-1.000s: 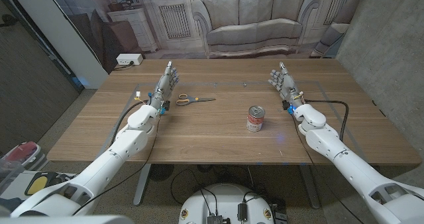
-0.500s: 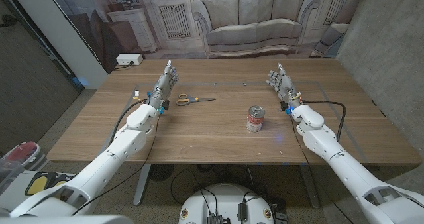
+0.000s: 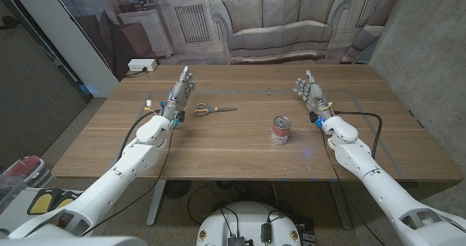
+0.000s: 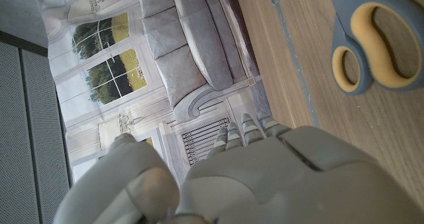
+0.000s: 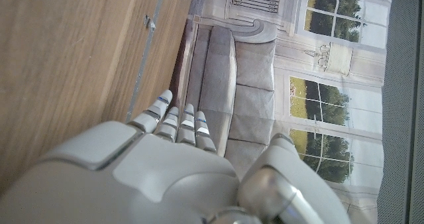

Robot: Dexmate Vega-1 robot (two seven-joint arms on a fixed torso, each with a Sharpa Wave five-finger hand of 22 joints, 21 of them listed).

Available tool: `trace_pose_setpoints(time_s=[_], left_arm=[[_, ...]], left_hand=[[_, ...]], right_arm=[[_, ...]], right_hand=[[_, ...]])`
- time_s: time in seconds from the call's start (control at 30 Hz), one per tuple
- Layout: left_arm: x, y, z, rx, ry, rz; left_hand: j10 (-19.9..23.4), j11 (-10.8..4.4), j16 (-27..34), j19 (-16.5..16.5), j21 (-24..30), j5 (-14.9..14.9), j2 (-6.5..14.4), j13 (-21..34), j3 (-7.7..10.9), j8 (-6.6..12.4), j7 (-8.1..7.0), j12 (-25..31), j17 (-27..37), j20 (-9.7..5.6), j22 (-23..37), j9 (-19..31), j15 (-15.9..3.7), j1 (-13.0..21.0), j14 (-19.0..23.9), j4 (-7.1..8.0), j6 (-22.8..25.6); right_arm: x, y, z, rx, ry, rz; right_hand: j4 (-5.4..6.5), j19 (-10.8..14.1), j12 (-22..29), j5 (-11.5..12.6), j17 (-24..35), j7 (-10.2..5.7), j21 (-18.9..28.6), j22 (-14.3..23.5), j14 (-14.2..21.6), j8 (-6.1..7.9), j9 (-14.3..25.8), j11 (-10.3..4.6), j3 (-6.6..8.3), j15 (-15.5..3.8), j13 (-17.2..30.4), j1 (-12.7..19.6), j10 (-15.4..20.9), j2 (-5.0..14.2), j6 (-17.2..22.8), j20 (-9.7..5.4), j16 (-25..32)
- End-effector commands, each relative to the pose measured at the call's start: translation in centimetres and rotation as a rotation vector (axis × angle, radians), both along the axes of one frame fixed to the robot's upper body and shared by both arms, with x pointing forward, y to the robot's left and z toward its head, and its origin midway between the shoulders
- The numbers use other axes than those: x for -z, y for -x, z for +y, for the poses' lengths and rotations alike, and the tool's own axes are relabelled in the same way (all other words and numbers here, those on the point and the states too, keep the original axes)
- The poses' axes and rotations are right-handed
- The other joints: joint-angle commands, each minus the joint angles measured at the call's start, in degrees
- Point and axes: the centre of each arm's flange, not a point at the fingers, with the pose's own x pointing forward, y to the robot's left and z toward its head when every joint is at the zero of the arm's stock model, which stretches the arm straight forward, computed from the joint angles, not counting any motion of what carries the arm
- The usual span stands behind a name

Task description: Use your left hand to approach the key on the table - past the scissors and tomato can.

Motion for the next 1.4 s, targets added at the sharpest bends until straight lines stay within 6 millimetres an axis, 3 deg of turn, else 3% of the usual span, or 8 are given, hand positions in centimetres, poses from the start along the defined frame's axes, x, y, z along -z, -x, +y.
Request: trace_pose_setpoints(time_s=[0.03, 1.4], left_arm=[[-0.2, 1.3, 0.0, -0.008, -0.015, -0.029], [-0.2, 4.8, 0.7, -0.064, -0.096, -0.07]], left_hand=[[0.3, 0.04, 0.5, 0.5, 0.3, 0.3, 0.1, 0.2, 0.1, 0.21, 0.0, 0.3, 0.1, -1.73, 0.1, 0.0, -0.01, 0.5, 0.5, -0.35, 0.3], [2.6, 0.04, 0.8, 1.2, 0.4, 0.3, 0.5, 0.2, -0.2, 0.63, -0.05, 0.8, 0.1, -1.51, 0.1, 0.1, -0.11, 1.5, 2.4, -0.81, 2.6]], right_arm=[[-0.2, 0.7, -0.2, -0.01, 0.015, -0.011], [0.1, 2.2, -1.4, 0.011, 0.003, -0.028]], right_hand=[[-0.2, 0.5, 0.1, 0.5, 0.2, -0.15, -0.2, 0.2, 0.2, 0.56, 0.1, -0.08, 0.3, 0.1, 0.2, 0.3, 0.5, 0.18, 0.5, -0.59, 0.1], [-0.29, 0.9, 0.2, 0.6, 0.2, -0.47, -0.7, 0.2, 0.7, 0.69, 0.1, -0.01, 0.11, 0.13, 0.3, 0.2, 0.9, 0.28, 0.7, -0.57, 0.3]])
